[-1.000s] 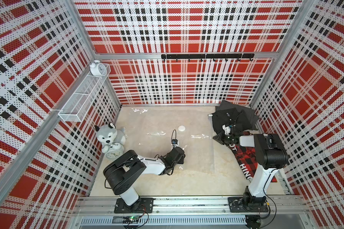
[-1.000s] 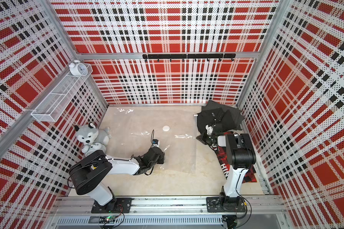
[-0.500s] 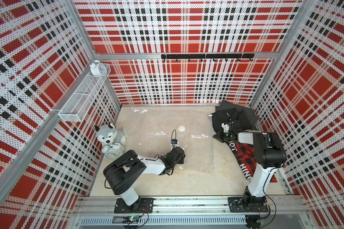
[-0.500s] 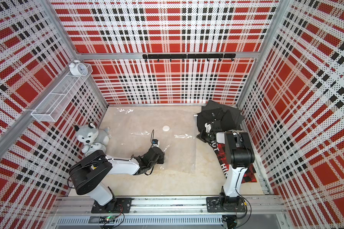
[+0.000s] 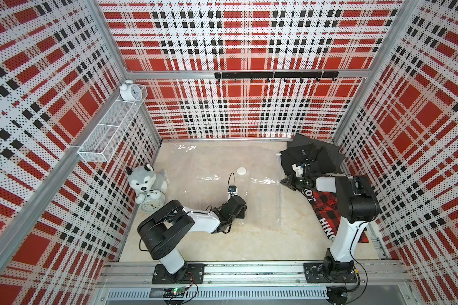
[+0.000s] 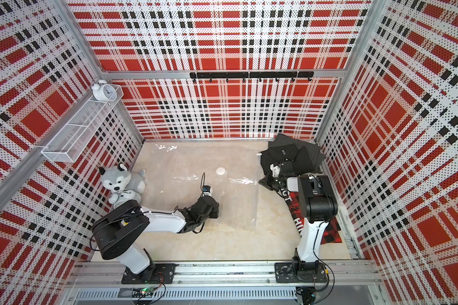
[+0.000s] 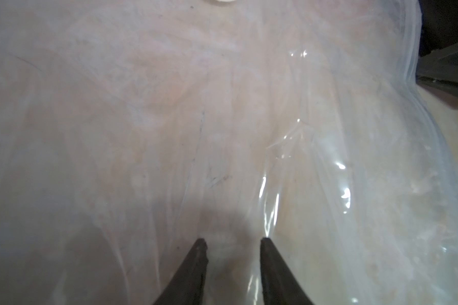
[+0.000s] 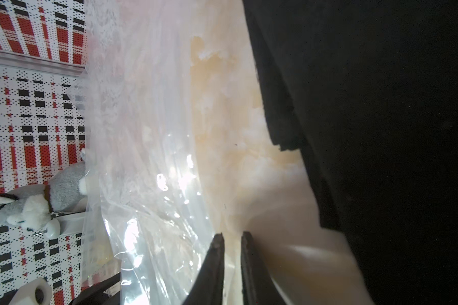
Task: Place the folded shirt into the vacuum bag
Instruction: Open the vacuum bag at the center of the board.
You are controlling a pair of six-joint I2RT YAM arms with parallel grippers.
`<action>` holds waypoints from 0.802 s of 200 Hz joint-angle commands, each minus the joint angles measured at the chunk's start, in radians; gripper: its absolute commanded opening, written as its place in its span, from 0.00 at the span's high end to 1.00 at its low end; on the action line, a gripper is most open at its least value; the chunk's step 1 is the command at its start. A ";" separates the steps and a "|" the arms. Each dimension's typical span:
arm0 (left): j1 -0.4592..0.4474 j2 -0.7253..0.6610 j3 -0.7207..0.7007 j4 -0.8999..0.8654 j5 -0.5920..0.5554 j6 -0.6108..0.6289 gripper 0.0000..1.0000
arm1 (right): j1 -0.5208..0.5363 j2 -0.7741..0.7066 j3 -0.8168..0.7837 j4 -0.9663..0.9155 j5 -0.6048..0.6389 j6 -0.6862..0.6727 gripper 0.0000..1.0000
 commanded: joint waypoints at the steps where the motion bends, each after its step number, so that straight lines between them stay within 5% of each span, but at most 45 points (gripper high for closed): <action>1: 0.016 0.055 -0.053 -0.234 0.000 -0.009 0.62 | 0.014 0.014 -0.024 0.003 -0.026 -0.002 0.81; 86: 0.009 0.073 -0.045 -0.236 -0.004 -0.006 0.62 | 0.015 0.063 0.044 -0.010 -0.003 0.003 0.75; 160: 0.009 0.062 -0.051 -0.235 -0.007 -0.008 0.62 | 0.024 0.082 0.041 0.019 -0.018 0.025 0.81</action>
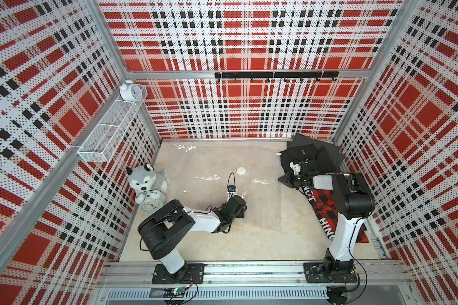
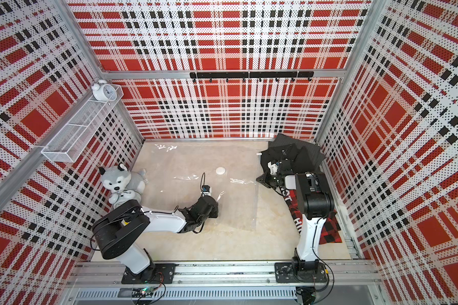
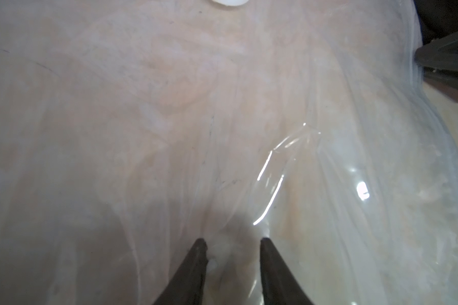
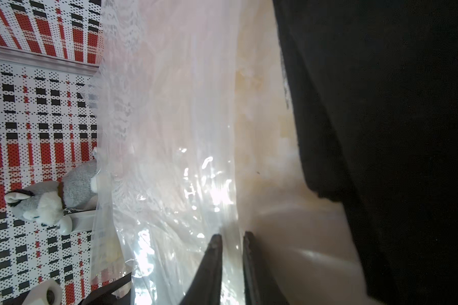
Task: Place the folded shirt into the vacuum bag
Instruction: Open the vacuum bag at the center of the board.
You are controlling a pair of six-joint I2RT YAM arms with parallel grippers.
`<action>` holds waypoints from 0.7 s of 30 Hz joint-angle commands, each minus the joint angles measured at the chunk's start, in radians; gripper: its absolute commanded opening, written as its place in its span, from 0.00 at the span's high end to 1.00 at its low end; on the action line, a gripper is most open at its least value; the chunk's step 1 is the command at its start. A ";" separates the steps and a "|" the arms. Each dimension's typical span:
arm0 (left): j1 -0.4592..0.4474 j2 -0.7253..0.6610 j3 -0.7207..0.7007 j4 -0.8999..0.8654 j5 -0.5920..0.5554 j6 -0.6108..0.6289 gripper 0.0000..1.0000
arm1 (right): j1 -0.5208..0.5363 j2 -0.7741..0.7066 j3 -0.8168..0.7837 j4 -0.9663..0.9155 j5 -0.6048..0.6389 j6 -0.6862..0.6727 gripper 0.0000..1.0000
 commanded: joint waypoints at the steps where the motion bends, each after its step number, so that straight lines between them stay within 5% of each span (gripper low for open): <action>1: 0.010 0.058 -0.053 -0.227 0.016 -0.008 0.62 | 0.010 0.025 -0.021 -0.008 0.011 0.004 0.81; 3: 0.009 0.054 -0.053 -0.227 0.016 -0.007 0.62 | 0.010 0.020 -0.041 0.170 -0.104 0.107 0.87; 11: -0.046 -0.033 -0.047 -0.237 -0.003 0.009 0.59 | 0.009 -0.042 -0.103 0.317 -0.177 0.225 0.91; 21: -0.138 -0.211 0.132 -0.423 -0.098 -0.021 0.32 | 0.012 -0.163 -0.174 0.367 -0.184 0.292 0.95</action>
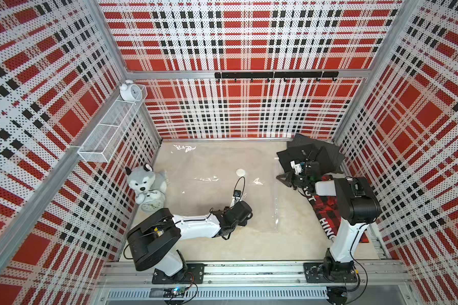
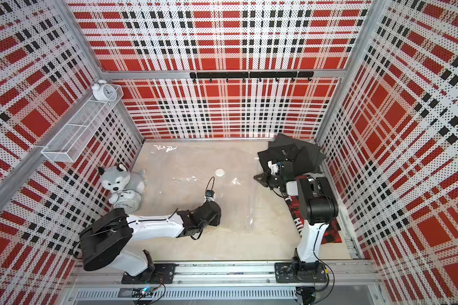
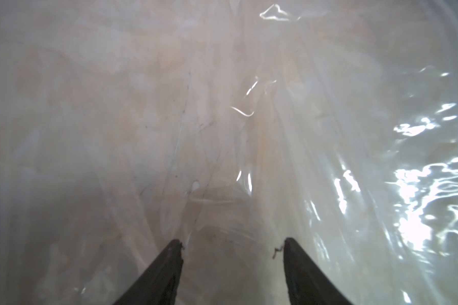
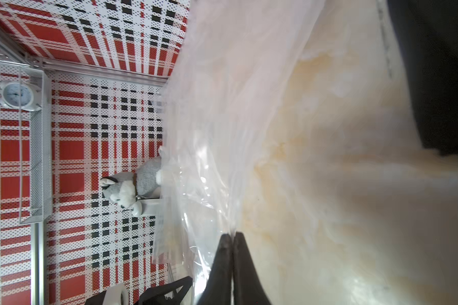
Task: Place the folded shirt into the vacuum bag
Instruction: Open the vacuum bag at the center of the board.
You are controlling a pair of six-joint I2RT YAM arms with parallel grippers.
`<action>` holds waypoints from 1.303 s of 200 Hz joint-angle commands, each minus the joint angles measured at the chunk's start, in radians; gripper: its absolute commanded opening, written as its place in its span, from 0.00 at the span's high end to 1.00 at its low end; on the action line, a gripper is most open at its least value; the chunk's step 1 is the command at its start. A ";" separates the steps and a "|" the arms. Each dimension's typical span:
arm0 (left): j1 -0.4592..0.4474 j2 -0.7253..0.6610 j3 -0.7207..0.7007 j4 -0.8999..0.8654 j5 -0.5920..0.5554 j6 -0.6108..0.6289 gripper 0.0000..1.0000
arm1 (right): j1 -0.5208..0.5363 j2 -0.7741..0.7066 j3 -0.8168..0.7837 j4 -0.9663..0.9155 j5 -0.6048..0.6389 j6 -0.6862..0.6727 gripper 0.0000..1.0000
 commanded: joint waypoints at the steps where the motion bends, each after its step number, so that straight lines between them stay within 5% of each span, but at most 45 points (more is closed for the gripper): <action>1: -0.001 -0.068 0.062 -0.092 -0.024 -0.015 0.31 | 0.011 -0.072 -0.031 0.055 -0.022 0.035 0.95; 70: -0.002 -0.021 0.228 -0.013 0.137 0.008 0.22 | 0.056 -0.210 -0.101 0.007 0.023 0.026 0.95; 167: 0.036 0.181 0.324 0.288 0.410 -0.057 0.26 | 0.130 -0.361 -0.160 -0.137 0.119 -0.050 0.95; 260: 0.051 0.268 0.394 0.284 0.361 -0.048 0.42 | 0.171 -0.408 -0.183 -0.153 0.128 -0.054 0.95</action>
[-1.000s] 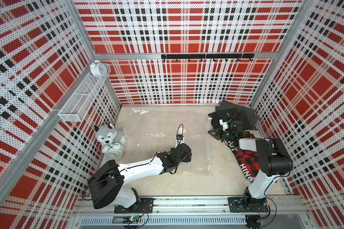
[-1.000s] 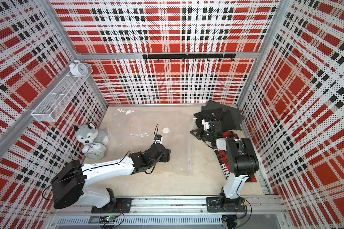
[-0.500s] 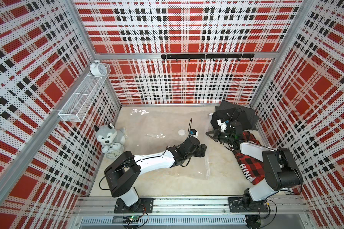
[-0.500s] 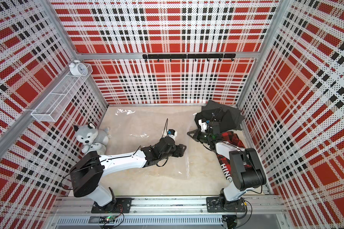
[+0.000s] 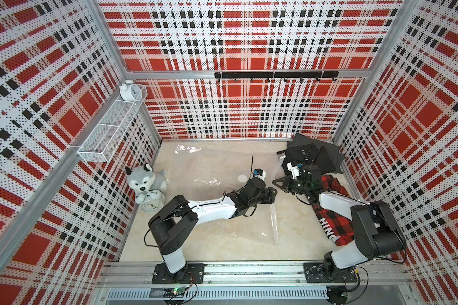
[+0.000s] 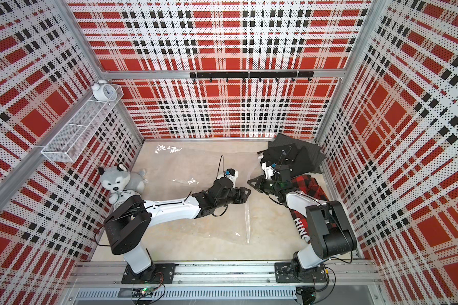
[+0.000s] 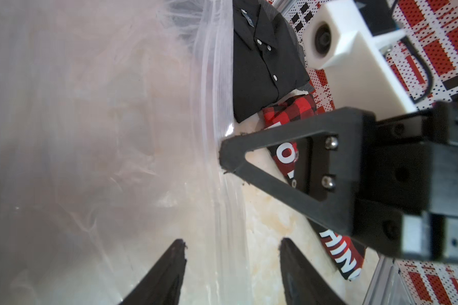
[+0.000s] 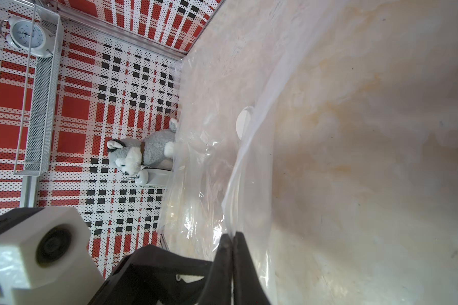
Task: Place the folded shirt into the vacuum bag
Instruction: Open the vacuum bag at the center of the board.
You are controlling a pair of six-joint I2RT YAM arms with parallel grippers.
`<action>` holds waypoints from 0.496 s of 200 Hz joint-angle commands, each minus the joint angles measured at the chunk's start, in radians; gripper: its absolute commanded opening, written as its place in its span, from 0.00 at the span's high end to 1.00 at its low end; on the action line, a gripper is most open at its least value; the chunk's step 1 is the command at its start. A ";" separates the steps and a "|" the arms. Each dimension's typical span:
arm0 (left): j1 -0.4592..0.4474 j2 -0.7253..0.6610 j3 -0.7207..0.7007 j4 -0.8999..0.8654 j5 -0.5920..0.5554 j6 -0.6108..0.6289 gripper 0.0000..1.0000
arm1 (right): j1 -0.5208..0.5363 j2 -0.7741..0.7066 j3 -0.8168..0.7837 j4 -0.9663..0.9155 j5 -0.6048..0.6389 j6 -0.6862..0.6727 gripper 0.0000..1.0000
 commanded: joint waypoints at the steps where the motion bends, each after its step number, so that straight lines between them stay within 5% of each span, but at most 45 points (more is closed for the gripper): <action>1: 0.002 0.020 0.038 0.009 -0.021 0.009 0.42 | 0.021 -0.039 -0.011 -0.015 0.003 -0.015 0.95; 99: 0.031 0.003 0.029 0.003 -0.021 0.009 0.84 | 0.031 -0.044 -0.002 -0.038 0.007 -0.034 0.94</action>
